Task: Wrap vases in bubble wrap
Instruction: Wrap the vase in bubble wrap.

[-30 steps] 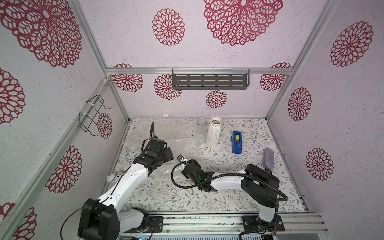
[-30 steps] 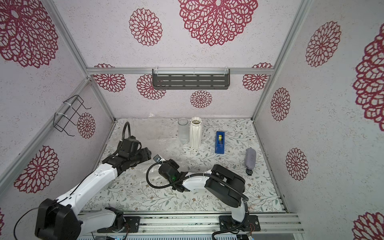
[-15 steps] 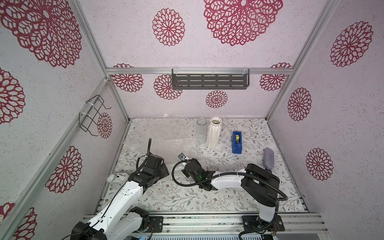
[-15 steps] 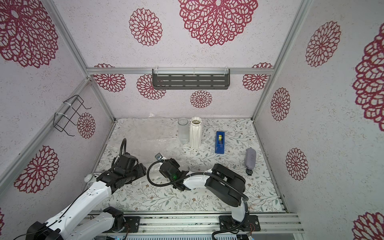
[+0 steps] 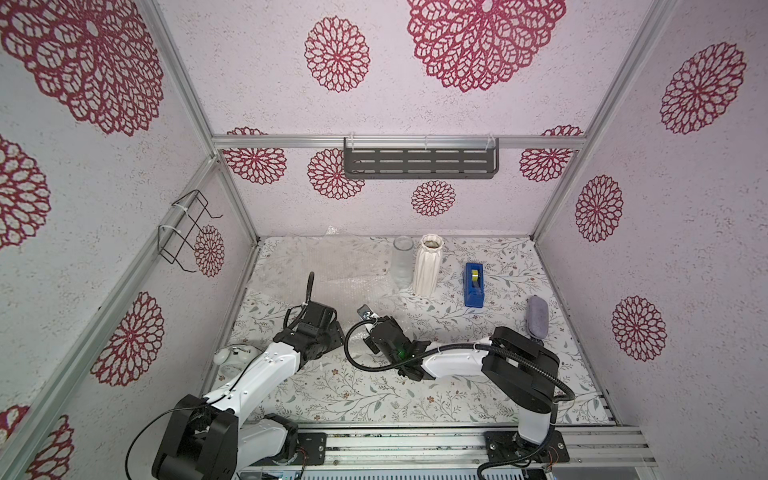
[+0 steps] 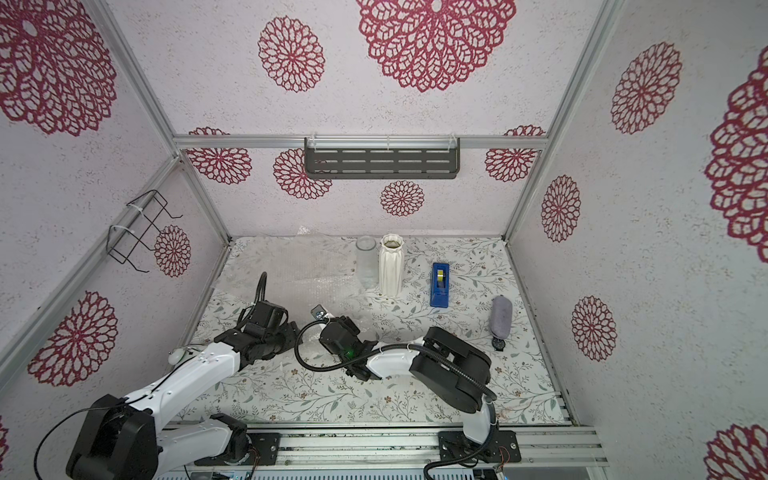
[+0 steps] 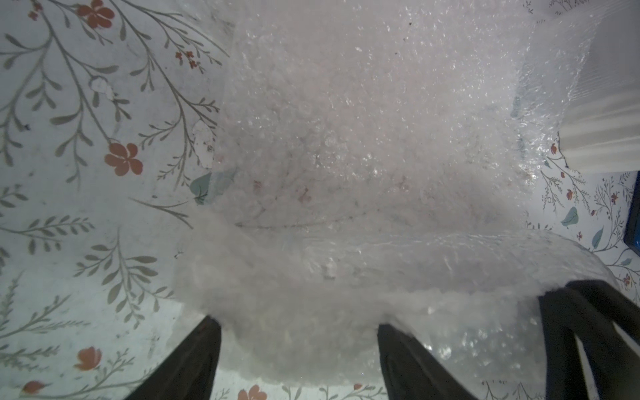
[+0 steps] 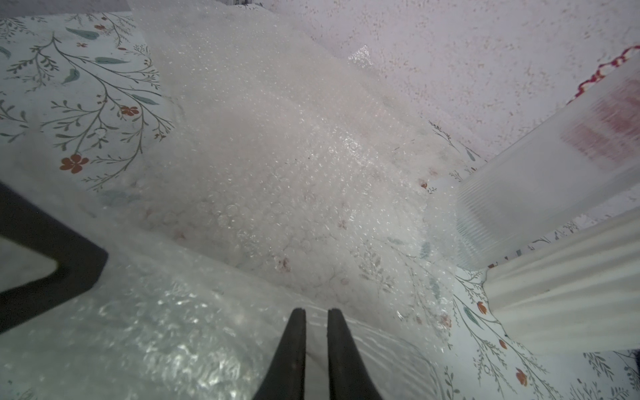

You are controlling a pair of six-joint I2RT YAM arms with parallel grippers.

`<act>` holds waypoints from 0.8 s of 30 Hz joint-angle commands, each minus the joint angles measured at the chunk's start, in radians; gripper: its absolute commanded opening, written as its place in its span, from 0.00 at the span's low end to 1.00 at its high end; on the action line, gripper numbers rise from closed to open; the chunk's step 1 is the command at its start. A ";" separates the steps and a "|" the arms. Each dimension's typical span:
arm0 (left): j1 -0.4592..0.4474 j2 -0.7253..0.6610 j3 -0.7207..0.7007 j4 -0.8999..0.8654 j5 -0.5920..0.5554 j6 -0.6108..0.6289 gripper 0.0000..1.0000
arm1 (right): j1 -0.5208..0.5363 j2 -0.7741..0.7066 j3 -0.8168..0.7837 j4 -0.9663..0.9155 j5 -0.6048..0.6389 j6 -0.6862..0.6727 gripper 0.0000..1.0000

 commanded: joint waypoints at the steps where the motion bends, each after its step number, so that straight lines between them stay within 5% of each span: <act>1: 0.013 0.042 0.011 0.013 -0.035 0.013 0.76 | -0.013 0.016 0.001 -0.053 -0.006 -0.008 0.18; 10: 0.015 0.071 0.002 0.039 -0.028 0.034 0.76 | -0.048 -0.053 -0.015 -0.046 -0.066 -0.050 0.34; 14: 0.014 0.072 0.000 0.040 -0.021 0.040 0.76 | -0.054 -0.133 -0.058 -0.025 -0.121 -0.135 0.50; 18: 0.014 0.064 -0.005 0.048 -0.006 0.042 0.76 | -0.080 -0.209 -0.097 -0.046 -0.263 -0.240 0.72; 24: 0.015 0.046 -0.008 0.053 0.006 0.044 0.77 | -0.100 -0.286 -0.233 0.048 -0.521 -0.499 0.79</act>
